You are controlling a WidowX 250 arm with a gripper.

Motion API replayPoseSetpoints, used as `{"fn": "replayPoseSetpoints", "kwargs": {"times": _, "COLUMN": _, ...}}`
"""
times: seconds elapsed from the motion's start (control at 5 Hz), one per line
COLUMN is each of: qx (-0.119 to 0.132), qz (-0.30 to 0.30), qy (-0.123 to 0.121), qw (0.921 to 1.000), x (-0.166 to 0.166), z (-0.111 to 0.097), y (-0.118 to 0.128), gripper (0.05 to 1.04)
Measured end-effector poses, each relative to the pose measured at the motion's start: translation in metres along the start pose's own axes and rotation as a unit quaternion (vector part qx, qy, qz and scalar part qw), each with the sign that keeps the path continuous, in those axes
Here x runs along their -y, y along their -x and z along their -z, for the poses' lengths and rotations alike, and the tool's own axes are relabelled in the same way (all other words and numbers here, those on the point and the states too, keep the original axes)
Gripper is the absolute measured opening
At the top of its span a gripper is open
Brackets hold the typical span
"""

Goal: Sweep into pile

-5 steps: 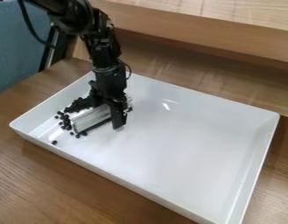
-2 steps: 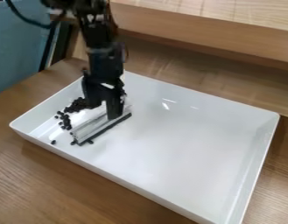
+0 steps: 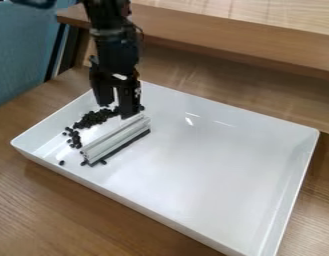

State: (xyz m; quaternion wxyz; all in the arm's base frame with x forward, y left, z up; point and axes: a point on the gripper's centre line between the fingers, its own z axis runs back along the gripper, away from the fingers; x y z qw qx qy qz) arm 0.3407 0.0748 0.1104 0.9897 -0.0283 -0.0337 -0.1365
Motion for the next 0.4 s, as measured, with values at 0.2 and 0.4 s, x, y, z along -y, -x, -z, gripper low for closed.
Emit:
{"fn": "replayPoseSetpoints", "kwargs": {"times": 0.2, "qx": 0.0, "qz": 0.014, "qy": 0.007, "qw": 0.9999, "x": 0.0114, "z": -0.0072, "y": -0.0018, "gripper": 1.005}}
{"fn": "replayPoseSetpoints", "kwargs": {"times": 0.4, "qx": 0.01, "qz": 0.018, "qy": 0.014, "qw": 0.9997, "x": 0.017, "z": -0.0147, "y": -0.0023, "gripper": 1.004}}
